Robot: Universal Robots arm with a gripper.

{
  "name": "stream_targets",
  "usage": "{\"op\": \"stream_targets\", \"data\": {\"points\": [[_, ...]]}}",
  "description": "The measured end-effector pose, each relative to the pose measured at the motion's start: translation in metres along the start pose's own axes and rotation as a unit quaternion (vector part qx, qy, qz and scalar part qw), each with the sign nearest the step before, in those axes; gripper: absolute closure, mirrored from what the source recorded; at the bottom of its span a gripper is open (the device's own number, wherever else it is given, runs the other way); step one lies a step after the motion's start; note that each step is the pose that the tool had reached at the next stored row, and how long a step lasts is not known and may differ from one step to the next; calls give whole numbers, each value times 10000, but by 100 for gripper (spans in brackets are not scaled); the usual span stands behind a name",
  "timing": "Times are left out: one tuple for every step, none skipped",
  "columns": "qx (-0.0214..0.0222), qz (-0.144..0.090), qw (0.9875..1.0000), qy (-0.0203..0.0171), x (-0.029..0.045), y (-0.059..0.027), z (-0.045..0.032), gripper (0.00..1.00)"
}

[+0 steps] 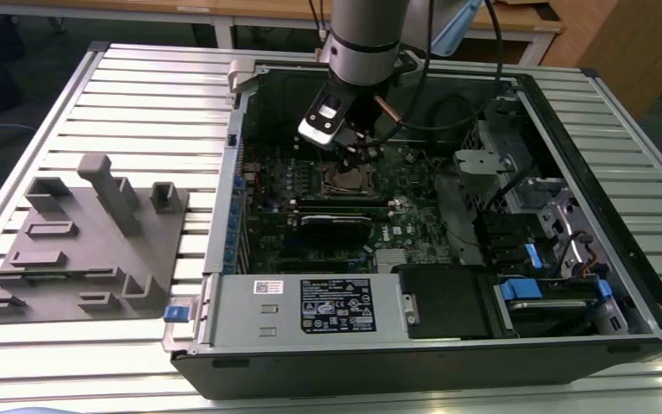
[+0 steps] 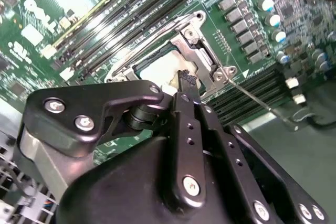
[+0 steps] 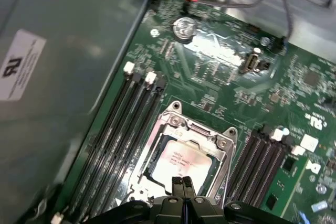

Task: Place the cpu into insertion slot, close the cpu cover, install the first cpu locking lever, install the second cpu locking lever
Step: 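Close the cpu cover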

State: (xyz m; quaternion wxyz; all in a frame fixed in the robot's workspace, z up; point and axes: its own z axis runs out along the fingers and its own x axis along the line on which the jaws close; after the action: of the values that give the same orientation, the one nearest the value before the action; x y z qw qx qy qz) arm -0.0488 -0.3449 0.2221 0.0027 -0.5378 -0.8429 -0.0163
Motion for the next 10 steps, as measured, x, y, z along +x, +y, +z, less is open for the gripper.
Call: {"op": "stream_targets", "data": {"points": [[2,-90,10000,2,0,0,2,90],[4,-188,9998,4,0,0,4,90],[6,-278,9996,7,0,0,5,90],[8,-368,9993,9,0,0,7,90],[11,-457,9990,11,0,0,9,90],[12,-547,9985,13,0,0,11,90],[14,-637,9980,15,0,0,13,90],[16,-732,9973,18,0,0,15,90],[18,-822,9966,20,0,0,16,90],[20,-911,9958,22,-1,-1,18,90]]}}
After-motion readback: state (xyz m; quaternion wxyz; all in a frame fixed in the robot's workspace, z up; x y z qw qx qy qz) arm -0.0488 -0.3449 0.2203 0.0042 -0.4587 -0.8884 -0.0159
